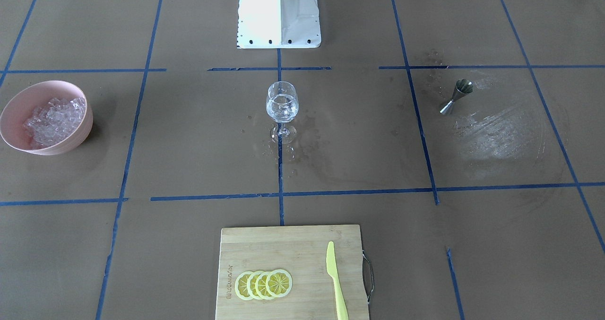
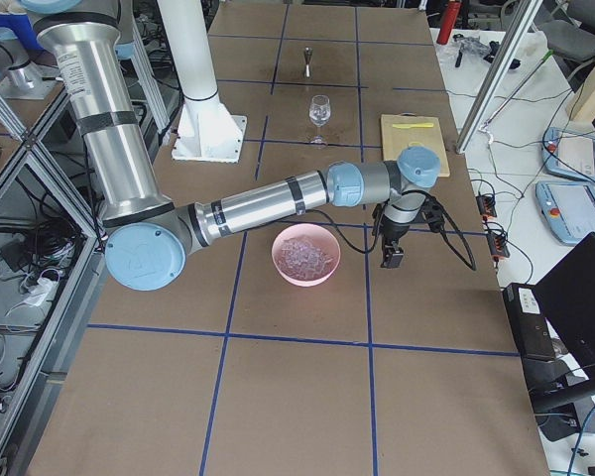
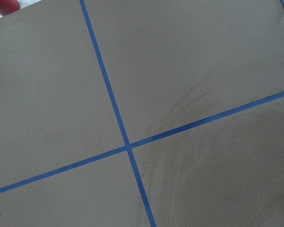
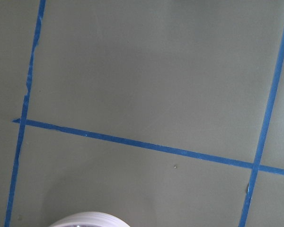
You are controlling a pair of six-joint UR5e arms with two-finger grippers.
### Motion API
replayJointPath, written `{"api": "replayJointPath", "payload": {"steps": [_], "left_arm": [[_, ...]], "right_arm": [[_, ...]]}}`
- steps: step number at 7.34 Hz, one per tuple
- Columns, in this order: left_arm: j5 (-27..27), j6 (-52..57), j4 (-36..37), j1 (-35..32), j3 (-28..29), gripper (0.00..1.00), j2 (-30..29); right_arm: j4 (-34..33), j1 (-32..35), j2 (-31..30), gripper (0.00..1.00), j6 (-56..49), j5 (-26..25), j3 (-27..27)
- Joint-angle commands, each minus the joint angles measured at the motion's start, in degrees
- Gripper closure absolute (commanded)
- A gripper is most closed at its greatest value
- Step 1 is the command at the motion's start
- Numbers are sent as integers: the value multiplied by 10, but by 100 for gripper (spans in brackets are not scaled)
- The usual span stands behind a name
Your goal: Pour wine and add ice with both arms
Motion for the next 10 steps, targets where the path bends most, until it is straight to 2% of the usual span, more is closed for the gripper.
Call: {"api": "replayJointPath", "payload": {"steps": [1, 5, 7, 10], "left_arm": [[-1, 2, 1, 0, 3, 0, 5], [-23, 2, 1, 3, -2, 0, 8], [-93, 2, 0, 2, 1, 0, 24], [-75, 2, -6, 0, -10, 0, 22]], "right_arm": [[-24, 0, -3, 0, -20, -1, 16], [-16, -1, -7, 0, -12, -1, 13], [-16, -2, -7, 0, -10, -1, 15], [-16, -2, -7, 0, -10, 0, 15]]}}
